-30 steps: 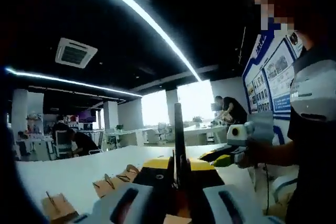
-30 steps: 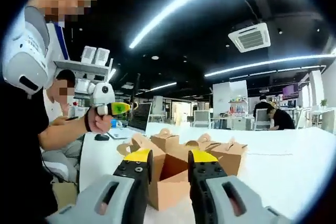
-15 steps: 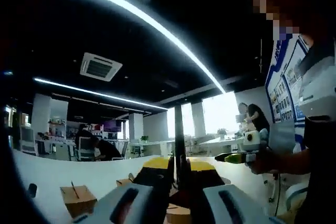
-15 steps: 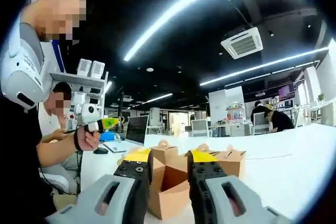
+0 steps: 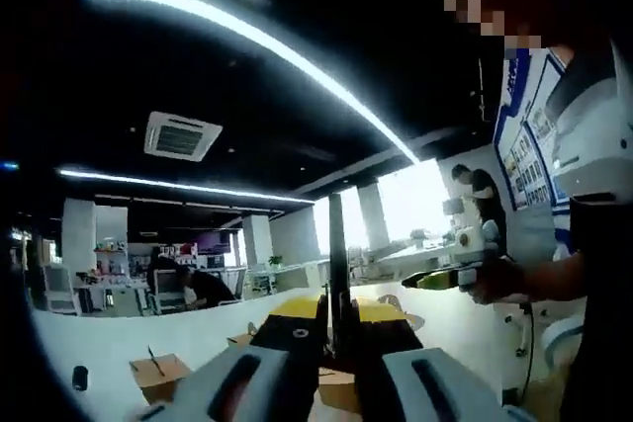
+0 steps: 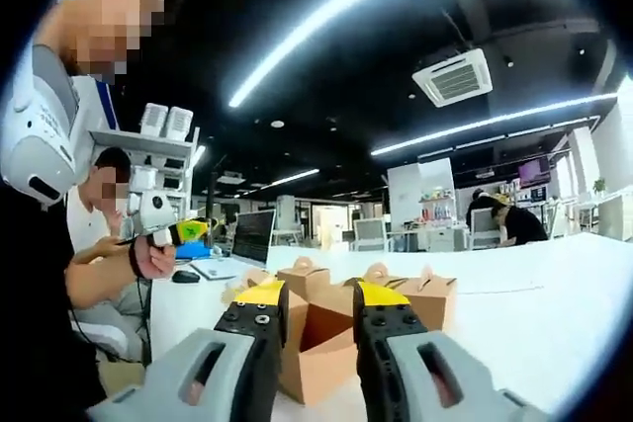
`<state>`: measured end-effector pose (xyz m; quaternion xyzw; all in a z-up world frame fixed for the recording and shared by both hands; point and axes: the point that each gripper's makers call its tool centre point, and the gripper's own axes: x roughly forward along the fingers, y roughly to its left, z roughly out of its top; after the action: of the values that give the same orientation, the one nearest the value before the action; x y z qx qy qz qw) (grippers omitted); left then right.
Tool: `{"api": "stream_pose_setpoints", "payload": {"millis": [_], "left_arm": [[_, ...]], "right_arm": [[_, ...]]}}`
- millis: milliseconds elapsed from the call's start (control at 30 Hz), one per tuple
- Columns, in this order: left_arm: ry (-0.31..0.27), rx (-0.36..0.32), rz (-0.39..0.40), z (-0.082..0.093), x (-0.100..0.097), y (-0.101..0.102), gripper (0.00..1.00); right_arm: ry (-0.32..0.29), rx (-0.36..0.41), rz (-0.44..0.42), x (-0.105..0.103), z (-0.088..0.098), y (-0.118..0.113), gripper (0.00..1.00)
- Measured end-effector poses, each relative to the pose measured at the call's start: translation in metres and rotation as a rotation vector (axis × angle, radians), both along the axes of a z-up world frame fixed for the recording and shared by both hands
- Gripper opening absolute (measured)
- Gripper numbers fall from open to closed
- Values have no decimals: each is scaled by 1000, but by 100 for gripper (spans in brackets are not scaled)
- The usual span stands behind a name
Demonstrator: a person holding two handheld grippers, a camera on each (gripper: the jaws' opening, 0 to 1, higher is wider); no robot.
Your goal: Pick up one paper box from the group, open the paper box, and remove the item inside
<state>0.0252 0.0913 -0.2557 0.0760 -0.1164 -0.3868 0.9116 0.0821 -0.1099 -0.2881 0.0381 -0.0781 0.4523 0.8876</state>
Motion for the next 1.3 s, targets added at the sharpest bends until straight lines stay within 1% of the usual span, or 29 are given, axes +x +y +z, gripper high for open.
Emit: {"api": "stream_pose_setpoints", "payload": {"millis": [67, 133, 200, 267, 333, 400, 433, 467, 533, 600, 667, 767, 800, 867, 900, 933, 967, 1000, 1033, 1067, 1100, 1133, 1233, 1267, 1300], "left_arm": [[3, 74, -14, -7, -6, -6, 13], [-9, 159, -4, -14, -10, -10, 13], [5, 247, -15, -30, -14, -17, 13], [16, 312, -50, -43, -21, -27, 13], [20, 347, -91, -53, -29, -37, 13], [29, 378, -112, -60, -33, -44, 13], [31, 384, -114, -61, -33, -44, 13], [42, 414, -120, -67, -34, -46, 13], [60, 447, -134, -76, -35, -50, 13], [97, 467, -137, -85, -33, -52, 13], [143, 510, -124, -99, -29, -53, 13], [187, 549, -154, -117, -27, -62, 13], [191, 555, -166, -120, -27, -65, 13], [179, 553, -211, -121, -30, -77, 13], [188, 554, -211, -123, -28, -79, 13], [195, 581, -215, -128, -26, -84, 13], [195, 631, -219, -135, -25, -86, 13], [215, 687, -216, -144, -22, -88, 13], [238, 717, -222, -151, -22, -90, 12], [247, 738, -239, -156, -22, -94, 12], [248, 748, -241, -158, -21, -95, 12], [262, 763, -242, -161, -19, -97, 13], [321, 823, -263, -174, -17, -97, 13], [337, 834, -278, -177, -17, -97, 13], [363, 831, -299, -180, -18, -97, 13]], "right_arm": [[3, -2, -4, -1, -2, -1, 27], [7, -6, -10, -1, -4, -2, 27], [17, -3, -15, -1, -6, -3, 27], [25, 1, -21, -1, -8, -4, 27], [25, 1, -27, -2, -7, -4, 27], [15, 16, -26, -4, -3, -5, 27], [11, 31, -20, -6, 0, -5, 27], [10, 39, -17, -7, 2, -5, 27], [9, 42, -22, -6, 3, -5, 27], [9, 32, -31, -6, 1, -6, 27], [9, 28, -38, -6, 0, -8, 27], [19, 36, -47, -4, -4, -12, 28], [28, 46, -45, -3, -5, -13, 28], [33, 56, -45, -3, -7, -15, 28], [35, 52, -45, -2, -8, -15, 28], [35, 44, -47, -2, -9, -15, 28], [34, 36, -48, -2, -10, -16, 28], [35, 31, -49, -1, -11, -17, 28], [37, 28, -48, -1, -12, -18, 28], [42, 29, -46, -1, -12, -20, 28], [44, 30, -45, -1, -12, -21, 28], [45, 31, -44, -1, -12, -22, 28], [38, 51, -53, 0, -9, -29, 28], [39, 55, -55, 0, -10, -31, 28], [39, 56, -57, 1, -11, -33, 28]]}}
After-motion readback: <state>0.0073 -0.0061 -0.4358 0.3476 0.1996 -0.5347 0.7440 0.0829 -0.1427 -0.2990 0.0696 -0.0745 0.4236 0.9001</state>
